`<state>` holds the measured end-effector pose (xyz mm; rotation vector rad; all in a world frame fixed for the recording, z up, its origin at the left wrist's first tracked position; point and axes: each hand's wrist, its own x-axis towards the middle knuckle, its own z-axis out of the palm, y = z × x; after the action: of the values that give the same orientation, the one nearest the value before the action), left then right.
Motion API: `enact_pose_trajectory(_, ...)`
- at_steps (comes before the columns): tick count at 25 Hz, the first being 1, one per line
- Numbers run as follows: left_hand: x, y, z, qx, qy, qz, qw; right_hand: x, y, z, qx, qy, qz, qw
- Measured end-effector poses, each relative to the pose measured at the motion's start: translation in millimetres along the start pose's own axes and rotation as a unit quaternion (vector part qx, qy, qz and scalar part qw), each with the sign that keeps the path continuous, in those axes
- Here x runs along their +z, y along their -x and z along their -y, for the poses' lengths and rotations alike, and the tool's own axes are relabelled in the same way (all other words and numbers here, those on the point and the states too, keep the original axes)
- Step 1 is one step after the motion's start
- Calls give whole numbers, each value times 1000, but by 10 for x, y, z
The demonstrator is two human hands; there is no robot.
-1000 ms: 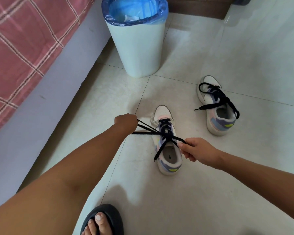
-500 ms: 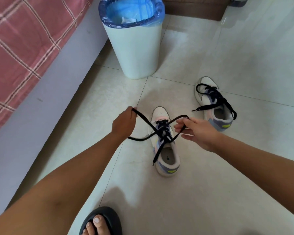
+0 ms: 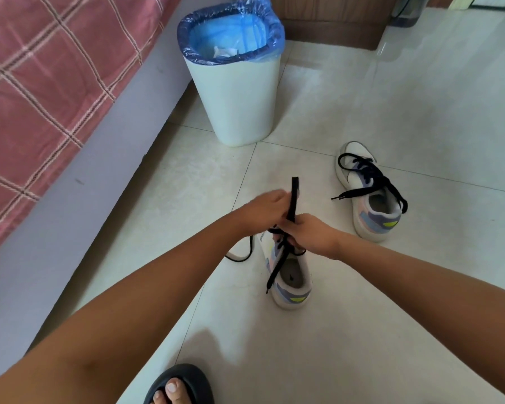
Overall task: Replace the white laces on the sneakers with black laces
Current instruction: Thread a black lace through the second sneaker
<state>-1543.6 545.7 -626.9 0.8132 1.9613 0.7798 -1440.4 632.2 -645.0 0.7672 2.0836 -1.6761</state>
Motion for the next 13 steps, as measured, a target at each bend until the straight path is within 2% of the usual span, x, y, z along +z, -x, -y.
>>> enact_pose_trajectory(2, 31, 60, 174, -51, -28, 59, 997, -73, -3, -28, 34, -40, 9, 999)
enact_pose_trajectory(5, -13, 220, 372, -101, -16, 58, 993, -159, -49, -135, 74, -124, 54, 988)
enact_pose_trajectory(6, -53, 280, 394, -105, -9, 79, 991, -186, -52, -158, 87, -165, 64, 980)
enact_pose_trajectory(8, -127, 407, 365, -110, 25, 186, 976, -227, -31, -173, 104, -220, 79, 967)
enact_pose_trajectory(10, -98, 547, 269, -117, 34, 327, 937, -231, -10, -167, 112, -241, 86, 960)
enact_pose_trajectory(11, -61, 576, 244, -119, 4, 383, 916, -219, -8, -173, 117, -245, 83, 959)
enact_pose_trajectory(12, -30, 568, 234, -125, -43, 414, 901, -197, -14, -182, 120, -245, 73, 959)
enact_pose_trajectory(13, -13, 520, 229, -135, -89, 410, 898, -176, -26, -192, 118, -240, 59, 962)
